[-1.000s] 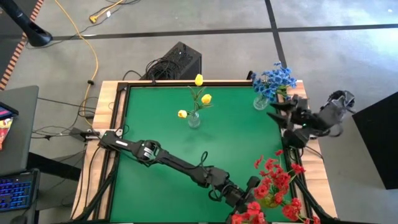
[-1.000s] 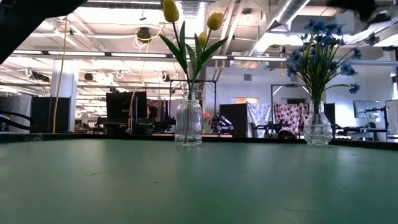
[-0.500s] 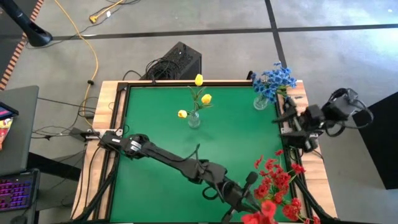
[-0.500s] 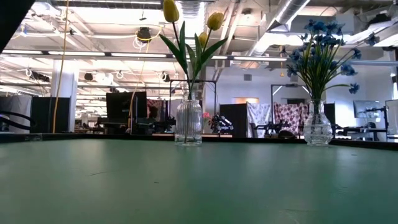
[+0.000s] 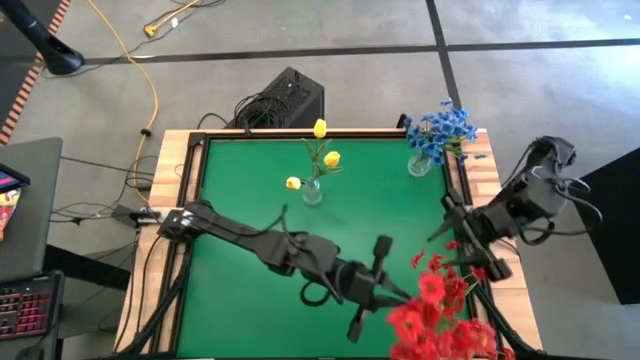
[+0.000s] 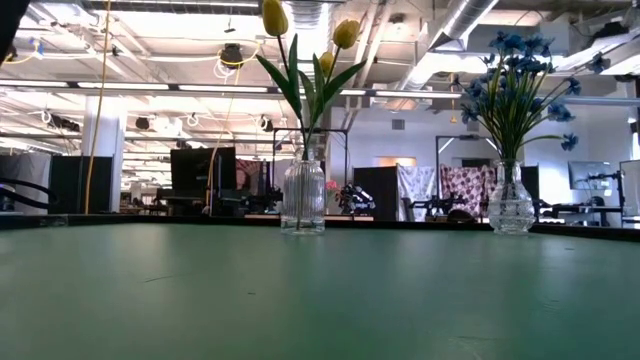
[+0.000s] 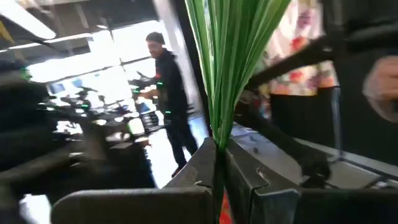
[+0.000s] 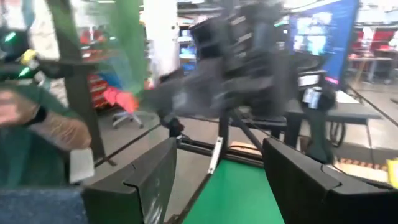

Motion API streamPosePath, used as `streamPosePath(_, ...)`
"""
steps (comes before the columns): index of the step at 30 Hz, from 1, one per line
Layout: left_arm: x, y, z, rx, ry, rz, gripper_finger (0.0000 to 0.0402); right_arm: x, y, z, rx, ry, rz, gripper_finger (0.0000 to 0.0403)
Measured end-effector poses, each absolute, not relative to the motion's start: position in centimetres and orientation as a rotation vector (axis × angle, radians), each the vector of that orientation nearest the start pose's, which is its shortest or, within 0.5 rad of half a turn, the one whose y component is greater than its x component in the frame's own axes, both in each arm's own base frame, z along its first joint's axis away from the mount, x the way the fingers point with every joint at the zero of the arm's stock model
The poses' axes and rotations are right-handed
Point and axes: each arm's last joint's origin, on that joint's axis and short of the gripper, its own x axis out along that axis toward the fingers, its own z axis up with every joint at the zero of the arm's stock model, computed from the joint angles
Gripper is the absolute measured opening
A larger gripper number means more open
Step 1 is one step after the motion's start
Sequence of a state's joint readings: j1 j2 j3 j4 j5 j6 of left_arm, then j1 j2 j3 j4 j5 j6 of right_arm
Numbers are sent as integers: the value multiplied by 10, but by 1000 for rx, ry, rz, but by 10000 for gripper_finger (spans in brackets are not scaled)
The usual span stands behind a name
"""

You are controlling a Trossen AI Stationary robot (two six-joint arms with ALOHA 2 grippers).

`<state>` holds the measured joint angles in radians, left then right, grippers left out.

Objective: Sort flowers into vase by color
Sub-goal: Put the red flowers into the yellow vase

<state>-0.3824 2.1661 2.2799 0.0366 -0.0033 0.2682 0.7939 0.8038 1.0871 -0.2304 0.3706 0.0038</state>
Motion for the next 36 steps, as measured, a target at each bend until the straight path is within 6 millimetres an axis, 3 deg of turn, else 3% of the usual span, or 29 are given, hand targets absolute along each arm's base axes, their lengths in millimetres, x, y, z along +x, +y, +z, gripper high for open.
streamPosePath(6, 447, -179, 447, 239, -204, -341, 0, 121, 119, 430, -20, -27, 418, 265)
streamPosePath(17, 453, -174, 437, 280, -160, -226, 0, 154, 150, 413, -79, 51, 341, 265)
streamPosePath(36, 460, -154, 436, 222, -116, -74, 0, 157, 151, 419, -86, -14, 288, 258)
